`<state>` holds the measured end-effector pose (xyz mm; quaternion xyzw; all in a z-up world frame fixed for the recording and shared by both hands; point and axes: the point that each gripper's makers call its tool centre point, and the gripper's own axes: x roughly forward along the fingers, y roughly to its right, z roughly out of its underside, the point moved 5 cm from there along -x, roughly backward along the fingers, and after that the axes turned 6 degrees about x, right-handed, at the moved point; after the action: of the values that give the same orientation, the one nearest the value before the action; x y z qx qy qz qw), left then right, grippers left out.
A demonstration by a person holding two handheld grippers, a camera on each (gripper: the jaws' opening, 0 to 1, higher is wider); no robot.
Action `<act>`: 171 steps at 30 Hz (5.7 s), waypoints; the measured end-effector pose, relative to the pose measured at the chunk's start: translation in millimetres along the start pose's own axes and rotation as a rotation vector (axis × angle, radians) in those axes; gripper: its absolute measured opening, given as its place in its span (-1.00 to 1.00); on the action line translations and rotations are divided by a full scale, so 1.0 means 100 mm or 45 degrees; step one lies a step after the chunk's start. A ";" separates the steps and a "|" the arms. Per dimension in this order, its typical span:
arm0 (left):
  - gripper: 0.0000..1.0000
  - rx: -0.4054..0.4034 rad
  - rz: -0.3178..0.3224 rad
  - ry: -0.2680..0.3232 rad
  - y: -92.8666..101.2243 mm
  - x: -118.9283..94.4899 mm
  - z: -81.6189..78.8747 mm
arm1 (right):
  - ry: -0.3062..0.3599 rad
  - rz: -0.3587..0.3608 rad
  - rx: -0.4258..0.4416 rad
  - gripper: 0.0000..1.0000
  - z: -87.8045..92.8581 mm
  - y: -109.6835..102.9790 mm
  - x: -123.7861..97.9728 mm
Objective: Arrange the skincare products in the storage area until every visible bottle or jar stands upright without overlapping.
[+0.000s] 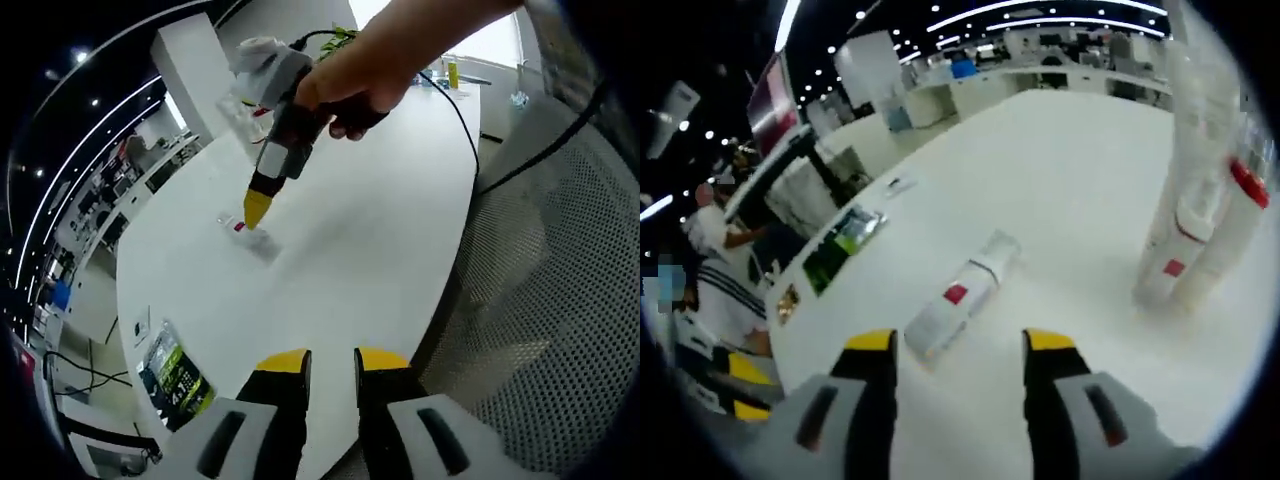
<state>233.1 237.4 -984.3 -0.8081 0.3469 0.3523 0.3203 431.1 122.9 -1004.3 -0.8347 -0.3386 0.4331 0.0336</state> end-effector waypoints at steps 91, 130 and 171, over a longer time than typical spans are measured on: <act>-0.66 0.082 0.186 0.150 0.26 -0.01 -0.23 | 0.538 0.084 -0.169 -0.61 0.62 -0.65 -1.81; -0.16 -0.741 0.500 0.688 0.02 -0.39 -1.59 | 0.966 -0.188 0.132 -0.61 0.09 -0.90 -2.43; -0.31 -0.832 0.538 0.830 0.06 -0.42 -1.64 | 0.972 -0.146 0.117 -0.62 0.01 -0.90 -2.34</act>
<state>263.8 123.0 -863.4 -0.8461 0.4565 0.2289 -0.1526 289.6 52.4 -810.2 -0.9132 -0.3280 0.1033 0.2187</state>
